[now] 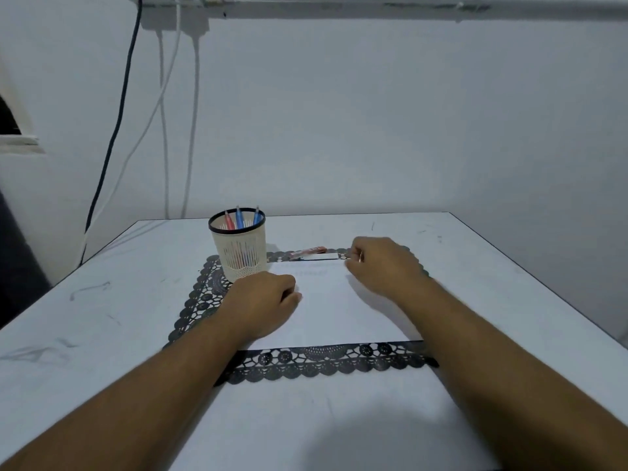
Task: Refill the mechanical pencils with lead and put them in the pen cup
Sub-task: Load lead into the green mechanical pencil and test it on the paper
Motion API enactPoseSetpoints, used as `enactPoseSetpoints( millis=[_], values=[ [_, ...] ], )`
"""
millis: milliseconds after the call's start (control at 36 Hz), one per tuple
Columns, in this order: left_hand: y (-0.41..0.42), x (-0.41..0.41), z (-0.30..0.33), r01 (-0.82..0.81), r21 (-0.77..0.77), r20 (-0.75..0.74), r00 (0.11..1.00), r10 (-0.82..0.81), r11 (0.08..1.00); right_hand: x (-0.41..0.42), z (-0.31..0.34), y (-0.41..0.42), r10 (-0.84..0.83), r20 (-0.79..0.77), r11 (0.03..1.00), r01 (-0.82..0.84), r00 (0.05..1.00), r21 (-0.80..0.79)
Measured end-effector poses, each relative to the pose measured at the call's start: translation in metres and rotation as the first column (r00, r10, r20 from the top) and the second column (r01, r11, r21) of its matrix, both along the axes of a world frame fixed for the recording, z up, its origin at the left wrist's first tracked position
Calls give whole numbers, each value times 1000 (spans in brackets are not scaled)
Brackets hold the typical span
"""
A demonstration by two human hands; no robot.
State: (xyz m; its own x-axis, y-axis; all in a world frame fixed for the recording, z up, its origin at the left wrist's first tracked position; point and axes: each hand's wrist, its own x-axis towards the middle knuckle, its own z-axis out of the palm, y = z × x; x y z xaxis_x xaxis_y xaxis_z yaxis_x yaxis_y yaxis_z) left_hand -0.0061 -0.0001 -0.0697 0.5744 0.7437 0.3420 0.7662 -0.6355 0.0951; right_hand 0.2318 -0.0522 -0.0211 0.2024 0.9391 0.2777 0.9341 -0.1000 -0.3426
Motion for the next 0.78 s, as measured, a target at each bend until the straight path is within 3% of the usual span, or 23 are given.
enactPoseSetpoints(
  millis=[83, 194, 306, 528, 667, 778],
  values=[
    [-1, 1, 1, -2, -10, -11, 1000, 2, 1000, 28, 8, 0, -155, 37, 986, 157, 987, -55],
    [-3, 2, 2, -5, -1, -16, 1000, 5, 1000, 48, 9, 0, -241, 106, 941, 259, 965, -218],
    [-3, 2, 3, -7, -26, -11, 1000, 7, 1000, 46, 7, 0, -253, 90, 916, 269, 963, -299],
    [-3, 1, 3, -1, -42, -3, 1000, 1, 999, 35, 3, -2, -236, 62, 922, 244, 970, -300],
    [-6, 1, 5, 32, -15, 24, 999, -32, 999, 18, 3, -4, -110, -98, 970, 85, 989, -227],
    [-9, 3, 12, 180, 191, 127, 970, -206, 965, -9, 3, -12, 131, -209, 976, -164, 969, -147]
  ],
)
